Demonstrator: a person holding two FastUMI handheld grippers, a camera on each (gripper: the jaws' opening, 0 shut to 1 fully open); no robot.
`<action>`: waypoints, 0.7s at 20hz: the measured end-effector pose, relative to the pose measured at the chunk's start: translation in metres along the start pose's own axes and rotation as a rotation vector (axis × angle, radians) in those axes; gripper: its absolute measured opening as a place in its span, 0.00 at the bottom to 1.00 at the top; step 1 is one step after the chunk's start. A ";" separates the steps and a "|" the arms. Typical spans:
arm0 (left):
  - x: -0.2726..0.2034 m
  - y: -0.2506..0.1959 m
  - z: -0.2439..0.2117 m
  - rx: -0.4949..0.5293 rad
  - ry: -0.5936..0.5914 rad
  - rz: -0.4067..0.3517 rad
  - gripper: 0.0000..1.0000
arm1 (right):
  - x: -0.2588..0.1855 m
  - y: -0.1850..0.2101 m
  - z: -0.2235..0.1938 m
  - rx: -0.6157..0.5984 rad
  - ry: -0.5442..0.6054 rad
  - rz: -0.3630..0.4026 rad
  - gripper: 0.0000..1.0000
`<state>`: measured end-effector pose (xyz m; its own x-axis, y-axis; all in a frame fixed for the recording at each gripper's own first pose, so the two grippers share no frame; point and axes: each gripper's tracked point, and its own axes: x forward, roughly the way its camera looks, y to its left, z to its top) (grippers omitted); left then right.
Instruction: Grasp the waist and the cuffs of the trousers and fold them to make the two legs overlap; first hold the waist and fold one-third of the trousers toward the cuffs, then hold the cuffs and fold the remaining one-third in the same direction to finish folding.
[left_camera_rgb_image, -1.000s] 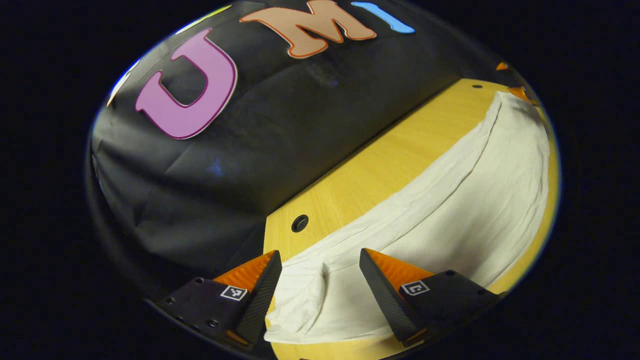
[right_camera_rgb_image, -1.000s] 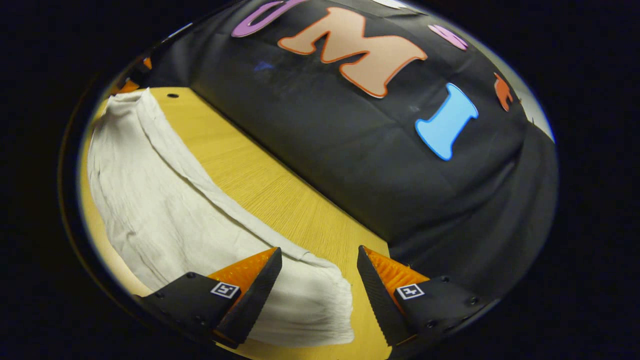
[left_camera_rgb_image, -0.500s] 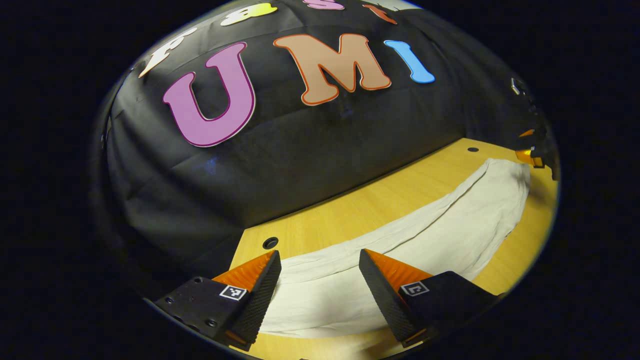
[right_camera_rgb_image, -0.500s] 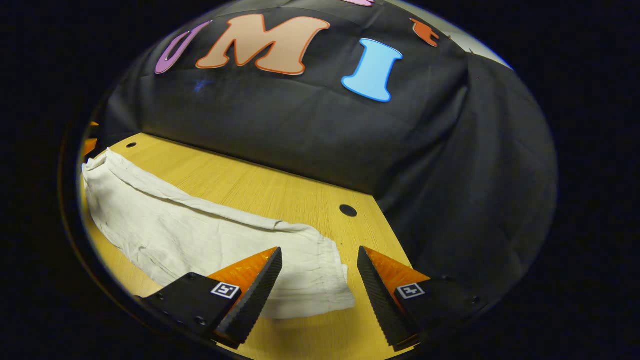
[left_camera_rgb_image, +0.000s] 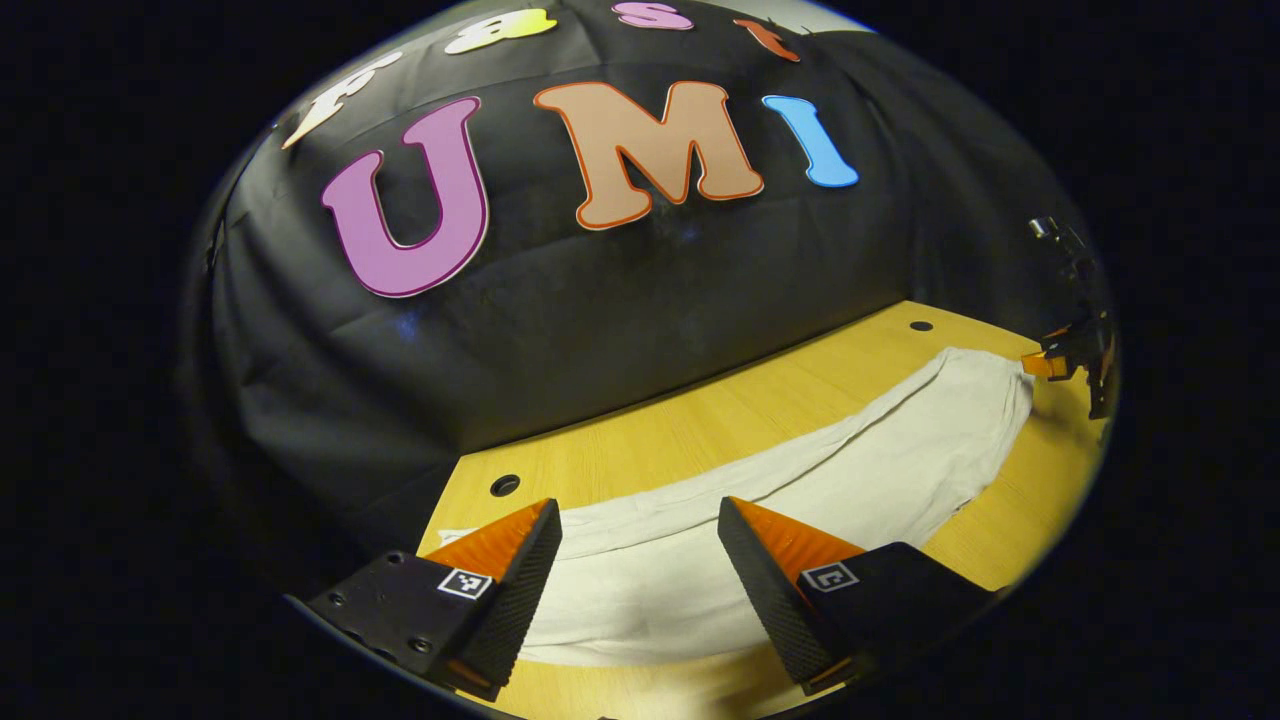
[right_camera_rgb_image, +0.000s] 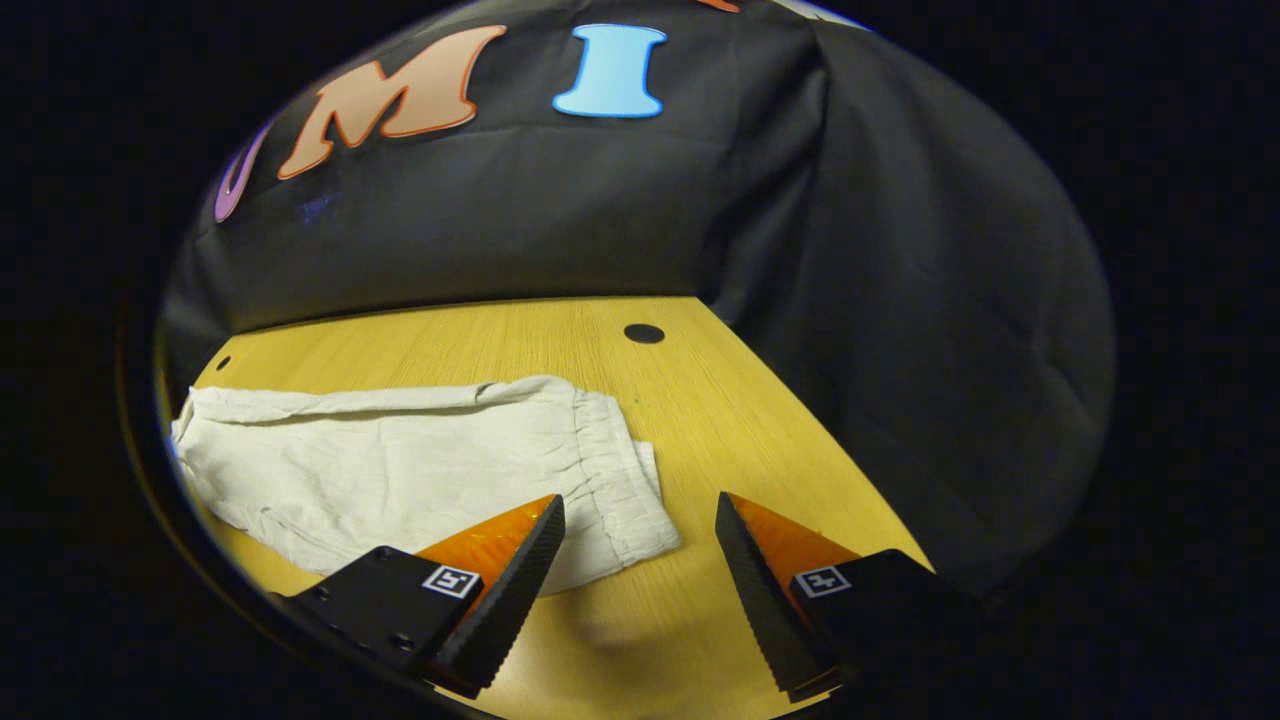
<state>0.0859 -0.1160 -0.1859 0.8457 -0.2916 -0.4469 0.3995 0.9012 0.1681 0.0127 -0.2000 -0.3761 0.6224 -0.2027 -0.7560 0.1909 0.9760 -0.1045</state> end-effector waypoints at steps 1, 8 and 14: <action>-0.001 -0.002 0.001 -0.002 0.001 0.003 0.96 | 0.003 0.000 -0.007 0.028 0.019 0.006 1.00; -0.013 -0.017 0.001 0.000 0.016 0.019 0.96 | 0.019 0.008 -0.021 0.246 0.110 0.064 0.99; -0.019 -0.025 0.000 -0.003 0.023 0.042 0.96 | 0.029 0.011 -0.036 0.269 0.170 0.077 0.78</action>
<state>0.0600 -0.1334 -0.1813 0.8532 -0.2462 -0.4598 0.3629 0.9134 0.1842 0.0051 -0.1919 -0.4223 0.5119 -0.0906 -0.8542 0.3556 0.9276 0.1147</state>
